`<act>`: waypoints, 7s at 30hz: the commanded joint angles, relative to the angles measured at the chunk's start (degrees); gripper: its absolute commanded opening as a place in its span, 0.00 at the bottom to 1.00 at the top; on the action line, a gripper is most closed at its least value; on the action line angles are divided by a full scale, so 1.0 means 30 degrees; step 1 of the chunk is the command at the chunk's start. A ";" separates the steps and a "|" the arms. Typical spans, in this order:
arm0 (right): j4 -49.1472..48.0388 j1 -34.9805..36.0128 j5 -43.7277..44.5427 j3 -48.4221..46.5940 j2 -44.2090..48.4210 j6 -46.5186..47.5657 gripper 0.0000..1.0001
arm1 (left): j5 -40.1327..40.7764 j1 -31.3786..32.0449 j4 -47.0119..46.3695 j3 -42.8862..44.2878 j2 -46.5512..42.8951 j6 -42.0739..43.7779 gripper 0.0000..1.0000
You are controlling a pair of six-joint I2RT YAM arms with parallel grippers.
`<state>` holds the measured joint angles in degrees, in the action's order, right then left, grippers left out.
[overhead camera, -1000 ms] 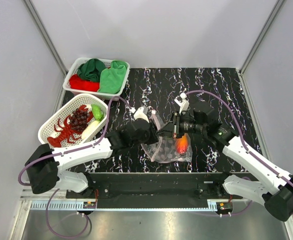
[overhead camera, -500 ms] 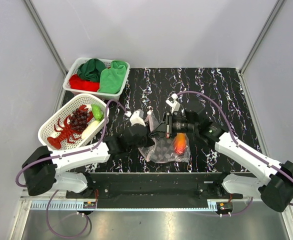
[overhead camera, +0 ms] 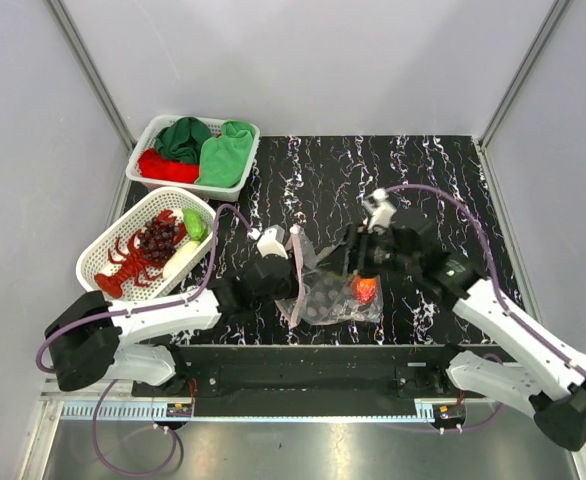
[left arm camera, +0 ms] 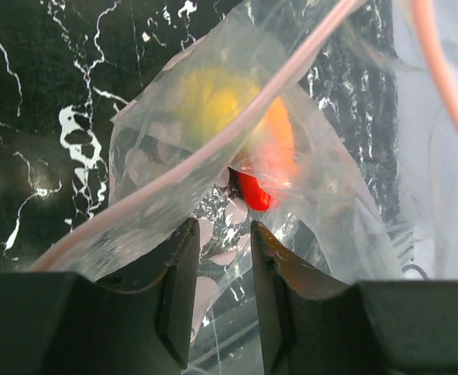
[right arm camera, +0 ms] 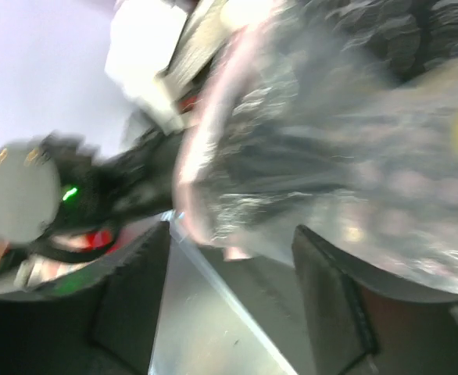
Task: Open the zip-top bag and remove the fake food
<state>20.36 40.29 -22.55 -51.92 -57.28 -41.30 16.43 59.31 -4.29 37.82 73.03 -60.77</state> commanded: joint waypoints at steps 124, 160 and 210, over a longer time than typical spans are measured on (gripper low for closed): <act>0.4229 -0.1215 0.1419 -0.6307 -0.4347 0.3336 0.61 | 0.3459 0.1734 0.7348 0.7226 0.1935 0.1655 0.00; 0.5312 -0.1214 -0.0601 -0.3992 -0.2323 0.5121 0.00 | 0.4284 0.1060 0.9052 0.8222 -0.1490 0.7593 0.00; 0.5577 -0.3558 -0.3295 -0.7918 -0.6162 0.8493 0.00 | -0.2419 -1.8422 1.0807 0.4615 -0.5443 0.8244 0.94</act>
<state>40.03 29.45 -29.02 -75.09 -75.72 -15.42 19.27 4.03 29.91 47.64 60.82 -38.44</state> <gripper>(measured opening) 0.009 0.977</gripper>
